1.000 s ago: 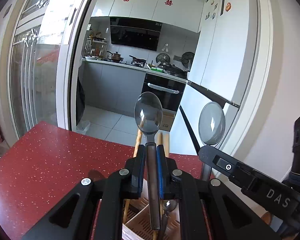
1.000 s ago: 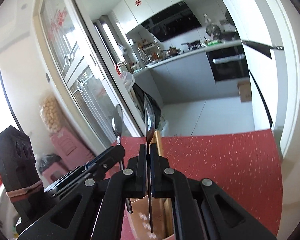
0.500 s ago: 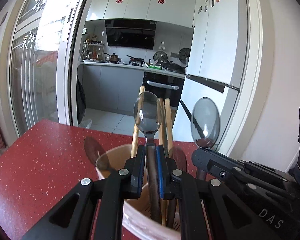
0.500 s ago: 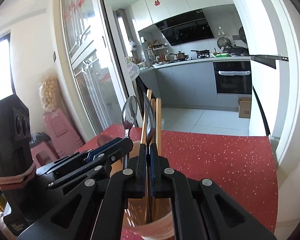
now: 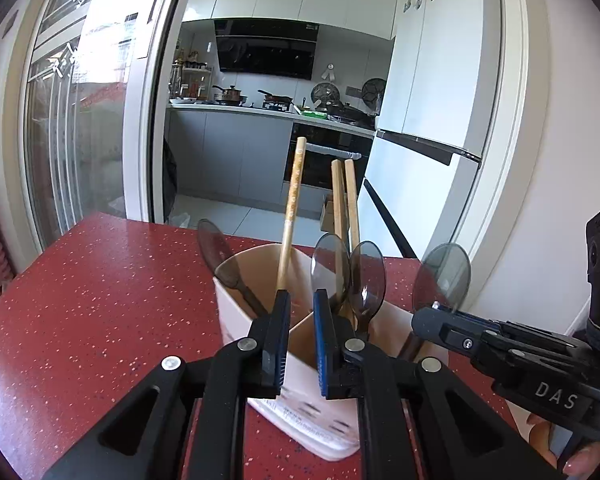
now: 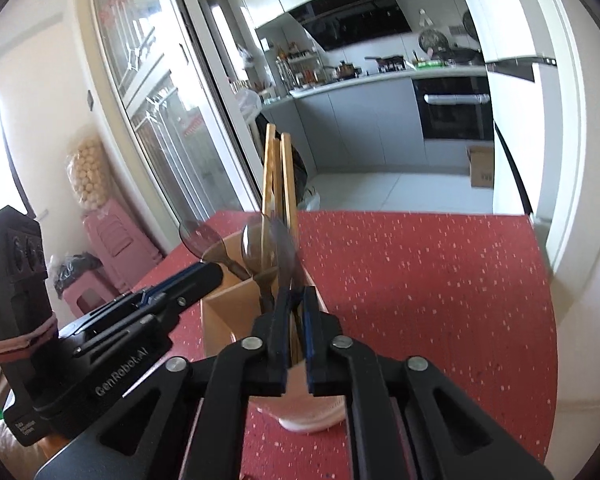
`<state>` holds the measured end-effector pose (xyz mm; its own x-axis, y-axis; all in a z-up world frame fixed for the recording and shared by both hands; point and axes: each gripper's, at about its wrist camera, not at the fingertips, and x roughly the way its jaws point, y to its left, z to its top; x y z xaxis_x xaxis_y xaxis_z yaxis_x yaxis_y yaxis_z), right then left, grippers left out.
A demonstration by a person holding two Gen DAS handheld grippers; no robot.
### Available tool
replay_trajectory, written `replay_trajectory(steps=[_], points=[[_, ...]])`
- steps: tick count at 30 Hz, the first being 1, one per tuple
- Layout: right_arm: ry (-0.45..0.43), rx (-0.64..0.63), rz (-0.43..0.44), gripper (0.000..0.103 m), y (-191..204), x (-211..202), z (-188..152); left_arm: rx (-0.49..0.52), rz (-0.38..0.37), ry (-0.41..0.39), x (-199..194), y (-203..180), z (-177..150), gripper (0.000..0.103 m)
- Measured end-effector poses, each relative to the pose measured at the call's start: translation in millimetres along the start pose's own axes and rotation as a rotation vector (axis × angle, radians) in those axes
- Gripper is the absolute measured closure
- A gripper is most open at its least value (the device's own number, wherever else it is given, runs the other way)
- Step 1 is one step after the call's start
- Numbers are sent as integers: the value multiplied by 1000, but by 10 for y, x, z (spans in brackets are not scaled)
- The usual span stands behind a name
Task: Organize utensils
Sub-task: 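Open both grippers and move them back over the remaining utensils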
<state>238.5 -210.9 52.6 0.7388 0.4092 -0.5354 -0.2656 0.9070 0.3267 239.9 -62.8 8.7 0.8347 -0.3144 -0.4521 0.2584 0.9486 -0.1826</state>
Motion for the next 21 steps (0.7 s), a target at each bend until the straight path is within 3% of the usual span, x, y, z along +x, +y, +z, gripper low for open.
replay_trajectory(steps=[4,6,14,21], points=[[1,10,-14,59,31,-78,-6,-9,30,21,-103,60,-30,62],[4,16,-16,54,49,-119,-20,-8,48,30,-164,90,-55,62],[54,84,-28,50,48,-339,-147,13,109,95,-498,260,-242,62],[161,178,-28,50,27,-490,-474,-10,111,202,-758,374,-526,61]])
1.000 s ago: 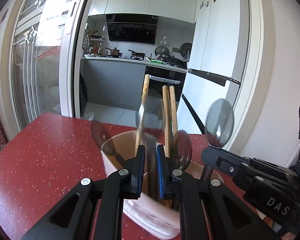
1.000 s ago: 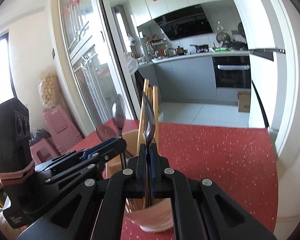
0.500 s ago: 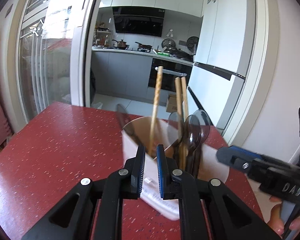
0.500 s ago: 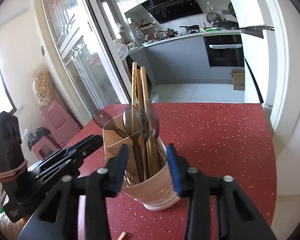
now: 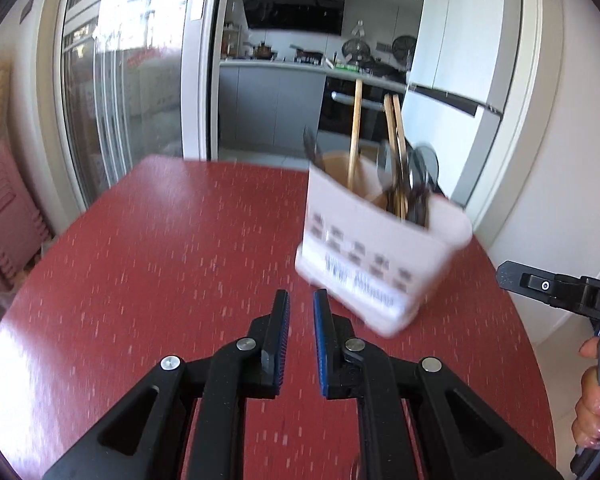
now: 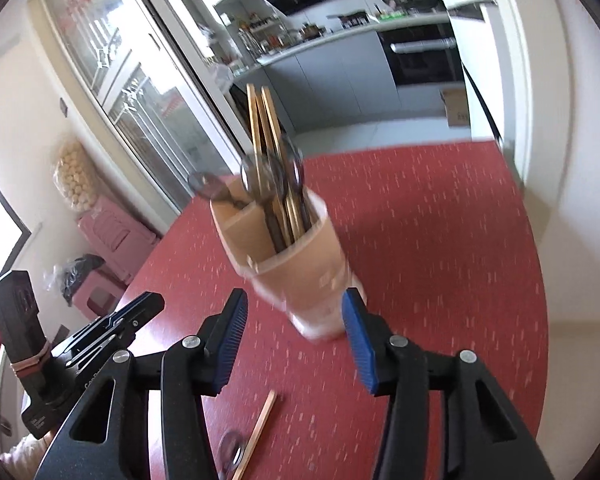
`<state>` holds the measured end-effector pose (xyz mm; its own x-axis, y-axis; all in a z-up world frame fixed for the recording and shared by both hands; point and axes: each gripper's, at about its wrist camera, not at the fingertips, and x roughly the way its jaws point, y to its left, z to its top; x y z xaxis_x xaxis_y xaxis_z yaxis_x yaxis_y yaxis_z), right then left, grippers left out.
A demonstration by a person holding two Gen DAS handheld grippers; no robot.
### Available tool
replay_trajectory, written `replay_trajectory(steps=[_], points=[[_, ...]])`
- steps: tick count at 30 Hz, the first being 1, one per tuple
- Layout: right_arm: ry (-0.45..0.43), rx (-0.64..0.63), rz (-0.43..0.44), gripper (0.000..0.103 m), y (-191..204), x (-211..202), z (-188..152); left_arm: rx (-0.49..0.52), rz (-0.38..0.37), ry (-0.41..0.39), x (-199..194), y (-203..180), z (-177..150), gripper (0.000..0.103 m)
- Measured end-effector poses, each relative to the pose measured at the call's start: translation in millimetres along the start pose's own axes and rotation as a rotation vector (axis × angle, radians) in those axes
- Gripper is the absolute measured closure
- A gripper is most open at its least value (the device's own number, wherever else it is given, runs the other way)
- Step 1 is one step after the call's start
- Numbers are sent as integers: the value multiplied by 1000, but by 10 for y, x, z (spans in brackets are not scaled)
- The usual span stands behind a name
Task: Organize utensils
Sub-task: 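Open both grippers and move them back over the remaining utensils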
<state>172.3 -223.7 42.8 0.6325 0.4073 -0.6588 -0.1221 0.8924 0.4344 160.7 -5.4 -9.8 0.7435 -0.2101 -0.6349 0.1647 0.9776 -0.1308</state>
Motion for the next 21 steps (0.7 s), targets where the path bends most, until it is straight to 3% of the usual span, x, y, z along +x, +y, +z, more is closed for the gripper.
replay_trajectory(steps=[7,9,10,12,21], points=[[106,44,-20,50,-29,-5,-496,22,12,86,-195,44,-520,60],[129,42,-22,50,-13,0,-597,14,16,104,-233,84,-647,14],[144,41,-23,50,-1,10,-667,-2,32,102,-273,111,-729,0],[168,39,-23,50,15,28,-773,-8,39,89,-334,119,-835,0],[292,56,-78,50,93,204,-1159,-36,75,229,-317,278,-1257,0]])
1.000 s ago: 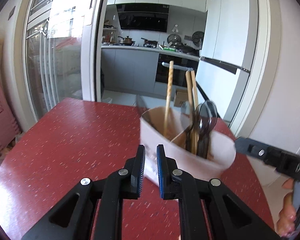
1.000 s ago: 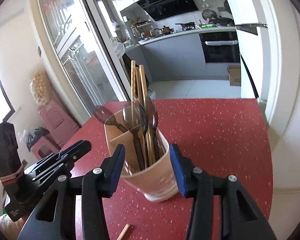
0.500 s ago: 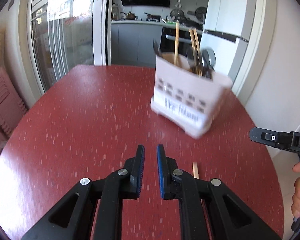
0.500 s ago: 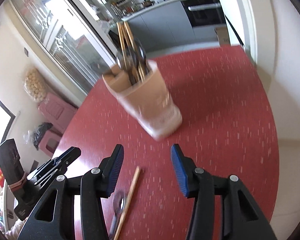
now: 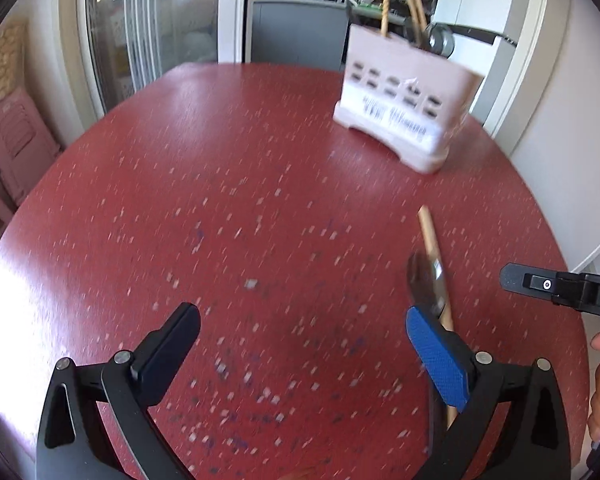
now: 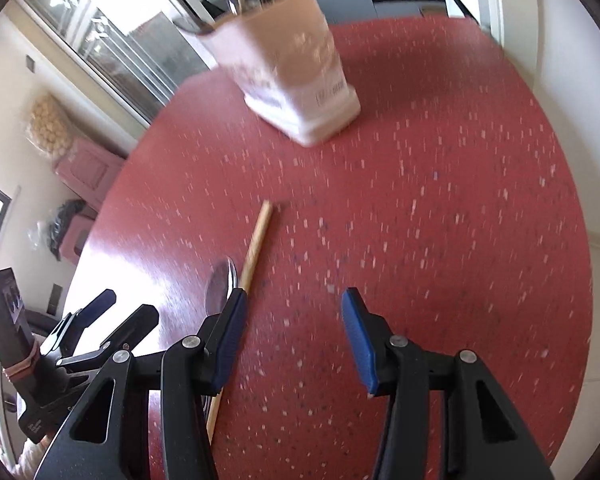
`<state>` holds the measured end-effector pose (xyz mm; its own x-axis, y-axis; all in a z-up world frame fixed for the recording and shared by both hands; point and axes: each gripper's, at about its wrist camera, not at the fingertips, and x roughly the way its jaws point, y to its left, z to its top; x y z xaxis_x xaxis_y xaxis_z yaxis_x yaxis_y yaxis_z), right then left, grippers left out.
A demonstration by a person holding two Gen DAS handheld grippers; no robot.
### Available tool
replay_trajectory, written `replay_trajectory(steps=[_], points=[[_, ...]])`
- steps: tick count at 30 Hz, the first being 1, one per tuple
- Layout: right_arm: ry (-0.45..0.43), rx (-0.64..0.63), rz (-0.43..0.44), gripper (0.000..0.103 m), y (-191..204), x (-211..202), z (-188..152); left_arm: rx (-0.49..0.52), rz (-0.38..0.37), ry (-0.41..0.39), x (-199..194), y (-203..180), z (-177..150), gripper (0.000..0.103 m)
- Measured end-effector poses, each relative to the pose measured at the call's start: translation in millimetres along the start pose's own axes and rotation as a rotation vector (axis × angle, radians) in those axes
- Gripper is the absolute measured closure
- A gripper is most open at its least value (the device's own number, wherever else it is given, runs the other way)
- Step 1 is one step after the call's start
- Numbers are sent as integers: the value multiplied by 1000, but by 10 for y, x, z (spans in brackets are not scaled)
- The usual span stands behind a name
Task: Organize utensils
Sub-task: 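Open both grippers and move them back over the remaining utensils, then close the right gripper on the wooden chopstick beside the spoon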
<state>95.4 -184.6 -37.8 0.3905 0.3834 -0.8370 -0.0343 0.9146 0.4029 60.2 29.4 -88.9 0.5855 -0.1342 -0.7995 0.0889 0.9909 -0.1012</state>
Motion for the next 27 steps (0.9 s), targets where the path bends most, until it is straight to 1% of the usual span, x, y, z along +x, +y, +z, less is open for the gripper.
replay_trajectory(steps=[3,8,12,16,19,21,23,26,27], points=[[38,-33,-39,50,123,79,-37,-4,13,17,-10,60,-36,0],[80,-83,-92,50,344,194,-89,-16,56,30,-32,170,-111,0],[94,-112,-149,58,493,289,-86,-14,70,33,-45,229,-152,0],[101,-134,-216,66,599,331,-33,-12,58,34,-80,293,-187,0],[115,-141,-227,70,704,392,-31,-11,47,34,-90,314,-201,0],[121,-148,-235,74,777,428,-23,-13,23,41,-98,321,-213,0],[132,-165,-247,75,876,476,-3,-12,3,45,-107,323,-224,0],[160,-175,-242,75,967,554,12,-7,10,36,-120,293,-223,0],[161,-181,-253,75,987,581,19,-9,10,35,-128,294,-226,0]])
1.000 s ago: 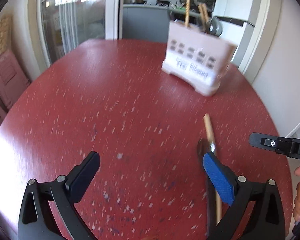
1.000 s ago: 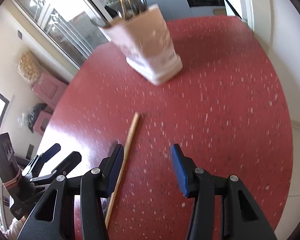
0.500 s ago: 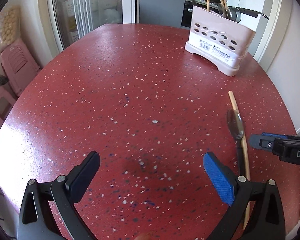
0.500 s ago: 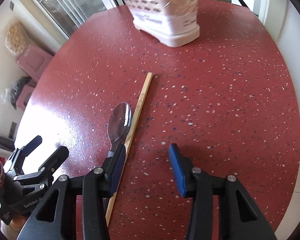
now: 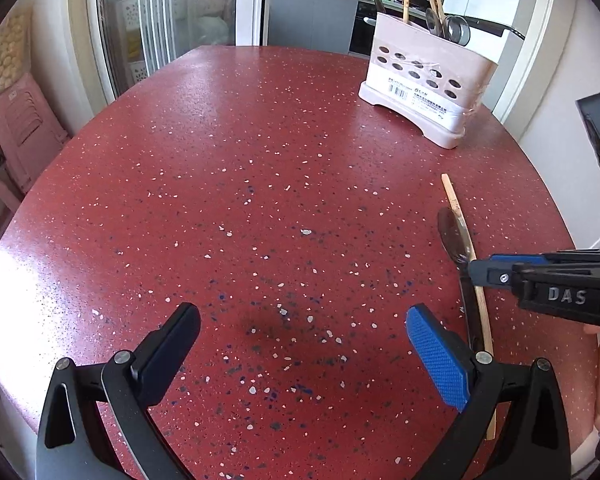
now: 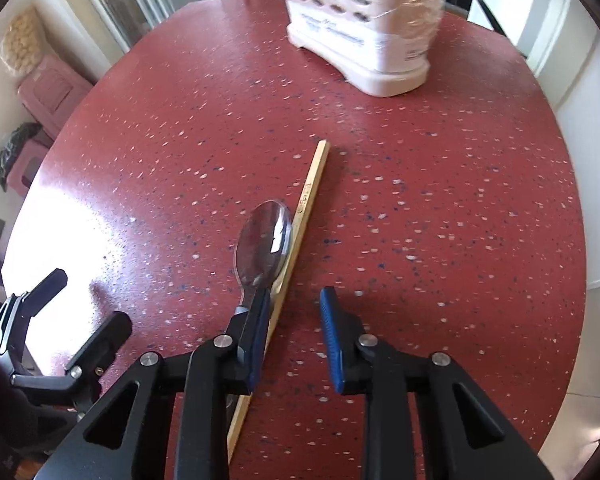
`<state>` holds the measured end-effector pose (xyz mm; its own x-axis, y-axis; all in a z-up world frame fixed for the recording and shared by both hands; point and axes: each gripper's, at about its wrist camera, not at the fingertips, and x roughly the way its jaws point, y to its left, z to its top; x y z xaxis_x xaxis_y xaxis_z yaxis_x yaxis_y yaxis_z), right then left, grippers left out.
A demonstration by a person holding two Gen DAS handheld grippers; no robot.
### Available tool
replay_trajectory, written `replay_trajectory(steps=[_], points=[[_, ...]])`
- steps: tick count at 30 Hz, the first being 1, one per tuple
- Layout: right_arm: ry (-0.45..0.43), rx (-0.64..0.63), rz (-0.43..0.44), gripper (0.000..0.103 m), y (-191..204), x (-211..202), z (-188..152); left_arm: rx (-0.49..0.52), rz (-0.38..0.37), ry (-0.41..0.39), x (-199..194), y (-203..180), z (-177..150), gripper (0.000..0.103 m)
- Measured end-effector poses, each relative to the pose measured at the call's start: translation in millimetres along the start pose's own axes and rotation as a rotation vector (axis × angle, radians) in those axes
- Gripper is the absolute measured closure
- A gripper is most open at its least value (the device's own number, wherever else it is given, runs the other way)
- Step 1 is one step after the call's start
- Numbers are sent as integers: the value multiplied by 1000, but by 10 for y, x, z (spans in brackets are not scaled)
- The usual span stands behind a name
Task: Organize utensils
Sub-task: 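Close the right gripper on the wooden chopstick beside the spoon, then lower the left gripper onto the dark-handled spoon and close on it while the right holds the chopstick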
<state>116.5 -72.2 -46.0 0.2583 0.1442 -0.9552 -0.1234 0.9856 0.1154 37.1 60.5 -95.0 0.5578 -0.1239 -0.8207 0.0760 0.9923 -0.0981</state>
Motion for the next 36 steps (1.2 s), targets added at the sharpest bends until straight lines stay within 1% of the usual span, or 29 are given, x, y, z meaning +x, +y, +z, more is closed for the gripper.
replay_trajectory(steps=[5,8,9,11,13,17,20,23,24,25,28,32,36], points=[[22,-18,-21,75,87,75,93,-26,-21,23,19,50,-14,0],[45,-13,-28,75,116,105,169,-17,-71,47,35,34,-30,0],[57,-9,-24,76,113,113,192,-14,-78,48,35,20,-36,0],[80,-18,-24,76,115,130,240,-5,-82,46,29,-16,-44,0],[105,-46,-43,76,170,158,285,-6,-87,58,41,-46,-37,0],[132,-90,-76,76,233,188,318,-49,-84,89,84,-46,-22,0],[143,-109,-71,77,265,205,352,-62,-76,96,88,-26,-32,0],[143,-135,-72,81,304,206,376,-49,-58,108,94,-37,-47,0],[140,-142,-68,91,309,206,377,-43,-54,111,93,-37,-53,0],[136,-146,-65,93,298,197,361,-36,-46,119,98,-52,-55,0],[119,-161,-51,97,262,190,296,-25,-37,130,84,-91,-55,0],[87,-167,-4,97,142,186,228,-5,-22,137,68,-173,-28,0],[59,-167,89,97,-76,118,85,30,-9,153,69,-328,10,0]])
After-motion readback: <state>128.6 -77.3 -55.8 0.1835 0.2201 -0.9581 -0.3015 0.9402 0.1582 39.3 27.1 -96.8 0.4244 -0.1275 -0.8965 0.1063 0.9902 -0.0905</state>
